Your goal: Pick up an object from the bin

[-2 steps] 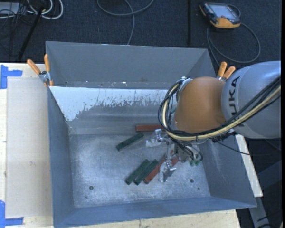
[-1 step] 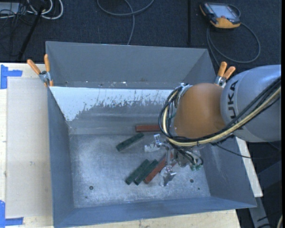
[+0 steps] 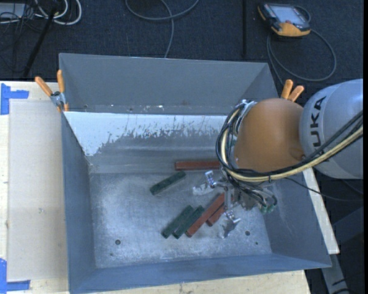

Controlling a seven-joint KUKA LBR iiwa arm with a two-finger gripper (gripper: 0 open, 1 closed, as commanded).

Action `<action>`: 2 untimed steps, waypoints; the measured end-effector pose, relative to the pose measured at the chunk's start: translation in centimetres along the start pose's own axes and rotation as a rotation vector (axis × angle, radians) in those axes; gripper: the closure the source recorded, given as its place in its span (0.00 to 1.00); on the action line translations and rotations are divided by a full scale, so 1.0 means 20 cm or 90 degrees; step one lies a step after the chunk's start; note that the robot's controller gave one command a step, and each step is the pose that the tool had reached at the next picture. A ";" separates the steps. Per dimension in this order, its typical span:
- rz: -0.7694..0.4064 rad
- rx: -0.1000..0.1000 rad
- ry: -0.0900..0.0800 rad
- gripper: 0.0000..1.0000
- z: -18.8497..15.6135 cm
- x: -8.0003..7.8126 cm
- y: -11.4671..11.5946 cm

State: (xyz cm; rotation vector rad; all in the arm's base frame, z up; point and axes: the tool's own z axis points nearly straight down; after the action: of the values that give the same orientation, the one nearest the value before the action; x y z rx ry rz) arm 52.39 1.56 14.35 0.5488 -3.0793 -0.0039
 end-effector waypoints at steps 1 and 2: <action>0.023 0.007 -0.025 1.00 0.32 0.02 0.08; 0.023 0.005 -0.010 0.00 0.33 0.05 0.08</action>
Offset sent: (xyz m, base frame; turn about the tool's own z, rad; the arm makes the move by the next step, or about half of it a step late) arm 0.0000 0.0000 0.0000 0.0000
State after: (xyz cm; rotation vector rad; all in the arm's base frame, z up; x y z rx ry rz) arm 50.81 2.68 7.79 0.4954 -3.1051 0.0052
